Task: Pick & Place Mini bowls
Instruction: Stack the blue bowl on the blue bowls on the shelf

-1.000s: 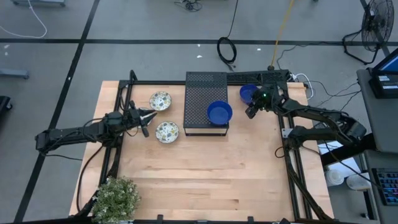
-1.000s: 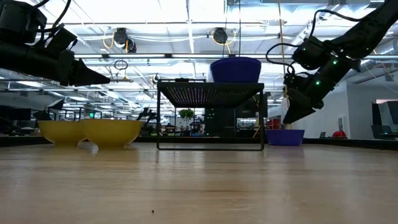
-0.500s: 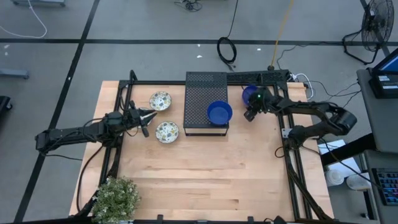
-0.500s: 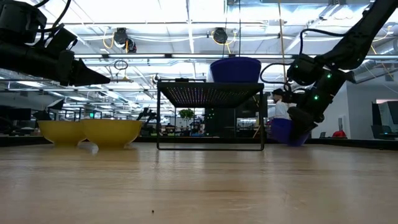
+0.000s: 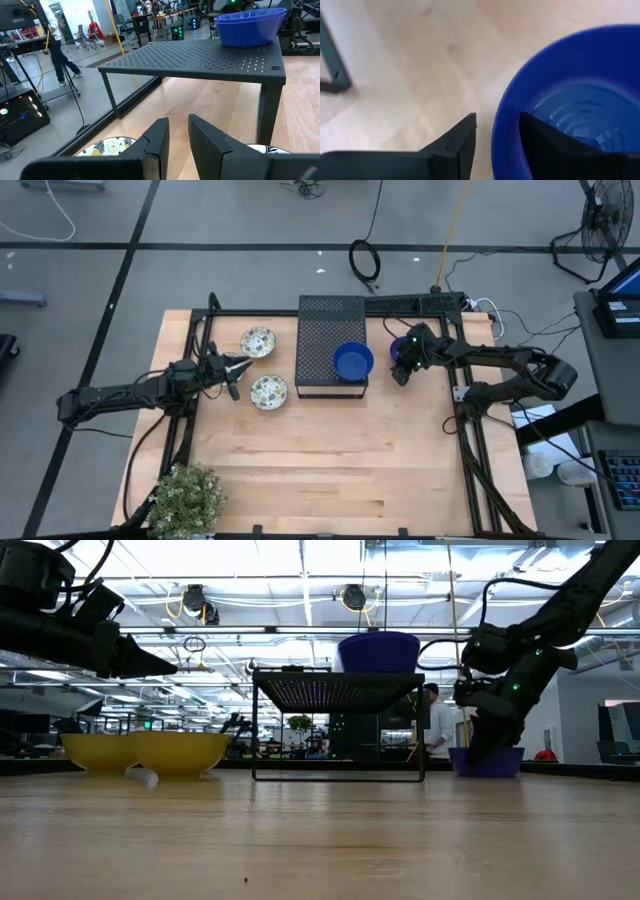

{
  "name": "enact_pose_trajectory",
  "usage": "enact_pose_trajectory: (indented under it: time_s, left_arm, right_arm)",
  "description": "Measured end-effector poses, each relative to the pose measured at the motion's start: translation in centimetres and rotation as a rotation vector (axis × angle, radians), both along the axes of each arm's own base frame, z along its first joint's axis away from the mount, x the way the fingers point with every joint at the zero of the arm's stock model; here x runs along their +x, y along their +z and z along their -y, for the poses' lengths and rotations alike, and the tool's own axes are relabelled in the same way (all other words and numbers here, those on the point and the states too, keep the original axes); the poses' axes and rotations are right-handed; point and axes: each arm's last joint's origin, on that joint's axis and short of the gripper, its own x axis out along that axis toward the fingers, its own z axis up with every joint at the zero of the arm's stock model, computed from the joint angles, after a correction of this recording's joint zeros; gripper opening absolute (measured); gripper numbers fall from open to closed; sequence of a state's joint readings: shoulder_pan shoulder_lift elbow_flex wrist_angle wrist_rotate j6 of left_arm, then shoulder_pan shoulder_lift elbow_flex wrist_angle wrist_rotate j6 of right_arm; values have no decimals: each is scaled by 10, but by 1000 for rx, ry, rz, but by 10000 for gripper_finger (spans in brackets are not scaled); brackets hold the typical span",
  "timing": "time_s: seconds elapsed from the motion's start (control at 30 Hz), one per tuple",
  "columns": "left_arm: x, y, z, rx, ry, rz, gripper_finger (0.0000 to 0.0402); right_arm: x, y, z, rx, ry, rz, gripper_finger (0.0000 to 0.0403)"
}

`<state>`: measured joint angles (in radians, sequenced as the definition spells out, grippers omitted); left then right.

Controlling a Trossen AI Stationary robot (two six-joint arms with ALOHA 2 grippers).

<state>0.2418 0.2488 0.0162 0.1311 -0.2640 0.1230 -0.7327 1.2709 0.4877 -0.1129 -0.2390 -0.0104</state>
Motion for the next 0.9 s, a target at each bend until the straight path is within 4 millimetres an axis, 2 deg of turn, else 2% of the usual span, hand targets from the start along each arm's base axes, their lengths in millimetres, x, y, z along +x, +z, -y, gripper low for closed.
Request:
enact_pose_trajectory:
  time_s: [0.3, 0.53, 0.9]
  left_arm:
    - [0, 0, 0, 0, 0, 0, 77]
    - [0, 0, 0, 0, 0, 0, 77]
    - [0, 0, 0, 0, 0, 0, 77]
  right_arm:
    - [7, -2, -23, 62, 66, -67, 110]
    - [16, -3, -38, -50, 3, -159, 80]
    - [25, -2, -52, -98, 38, -152, 46]
